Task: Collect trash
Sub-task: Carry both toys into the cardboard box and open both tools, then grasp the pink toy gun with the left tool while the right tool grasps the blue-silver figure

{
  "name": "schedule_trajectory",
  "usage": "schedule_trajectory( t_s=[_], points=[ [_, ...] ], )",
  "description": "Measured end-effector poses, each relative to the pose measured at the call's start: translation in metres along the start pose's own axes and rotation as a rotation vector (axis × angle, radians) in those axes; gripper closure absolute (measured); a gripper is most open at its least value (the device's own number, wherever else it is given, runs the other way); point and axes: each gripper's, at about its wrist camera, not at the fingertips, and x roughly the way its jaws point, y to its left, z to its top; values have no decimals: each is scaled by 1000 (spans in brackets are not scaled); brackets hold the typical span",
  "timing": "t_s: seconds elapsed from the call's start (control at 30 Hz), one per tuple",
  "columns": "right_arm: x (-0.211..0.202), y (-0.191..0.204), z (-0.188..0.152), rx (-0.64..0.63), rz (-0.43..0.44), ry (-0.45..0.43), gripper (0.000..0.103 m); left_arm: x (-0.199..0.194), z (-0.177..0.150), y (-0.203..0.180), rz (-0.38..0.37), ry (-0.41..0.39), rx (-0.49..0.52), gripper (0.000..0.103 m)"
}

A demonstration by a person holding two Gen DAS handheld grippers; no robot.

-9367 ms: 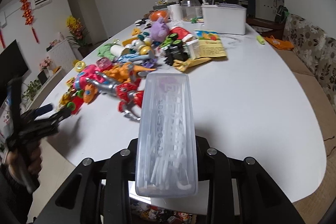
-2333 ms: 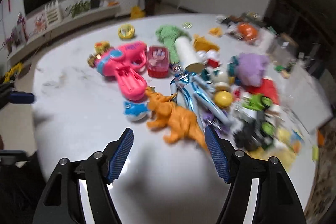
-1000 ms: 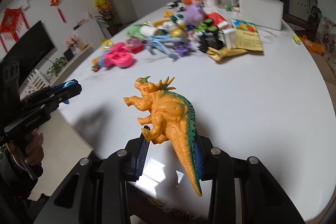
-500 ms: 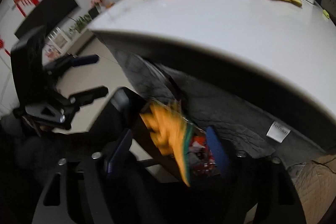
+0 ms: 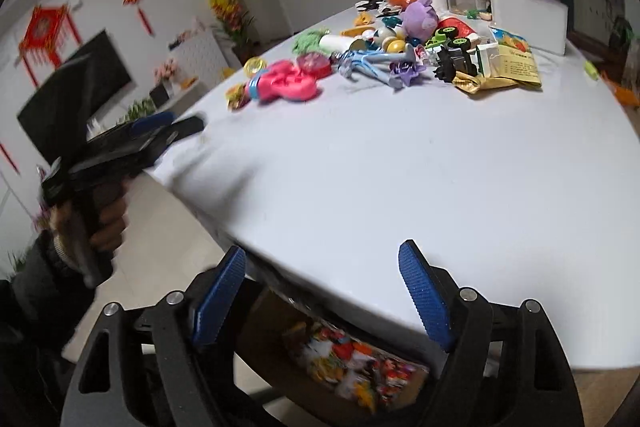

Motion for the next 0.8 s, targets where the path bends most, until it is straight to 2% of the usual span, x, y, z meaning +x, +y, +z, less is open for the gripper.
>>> schedule_trajectory(
  t_s=[0.07, 0.17, 0.27, 0.37, 0.4, 0.43, 0.47, 0.5, 0.53, 0.57, 0.6, 0.63, 0.7, 0.77, 0.8],
  points=[
    [8, -3, 4, 25, 23, 2, 26, 24, 23, 10, -3, 36, -42, 10],
    [17, -3, 9, 21, 20, 4, 26, 71, 58, 28, -5, 144, -153, 10],
    [19, -10, 14, 6, 0, 6, 24, 103, 65, 37, -9, 241, -220, 10],
    [21, -18, 16, 13, 0, 13, 23, 141, 70, 35, 15, 356, -211, 9],
    [23, -21, 18, 20, 5, 20, 23, 153, 71, 31, 43, 371, -183, 8],
    [25, -23, 19, 26, 8, 24, 23, 162, 68, 32, 26, 404, -192, 6],
    [27, -26, 21, 33, 12, 29, 23, 168, 68, 30, 52, 419, -174, 7],
    [29, -27, 22, 35, 19, 31, 23, 170, 68, 22, 85, 412, -138, 6],
    [29, -27, 23, 33, 20, 30, 22, 167, 68, 18, 78, 391, -128, 11],
    [31, -27, 26, 29, 19, 34, 23, 163, 67, 15, 69, 368, -115, 30],
    [33, -26, 30, 20, 13, 37, 27, 152, 65, 12, 57, 330, -106, 36],
    [35, -25, 34, 11, 1, 39, 34, 145, 63, 11, 14, 315, -122, 36],
    [42, -24, 45, -10, -42, 57, 44, 125, 58, 7, 4, 246, -113, 36],
    [46, -26, 60, -19, -57, 51, 45, 93, 52, 0, 44, 151, -71, 37],
    [48, -26, 69, -26, -58, 41, 45, 80, 50, -1, 31, 119, -74, 37]
  ],
)
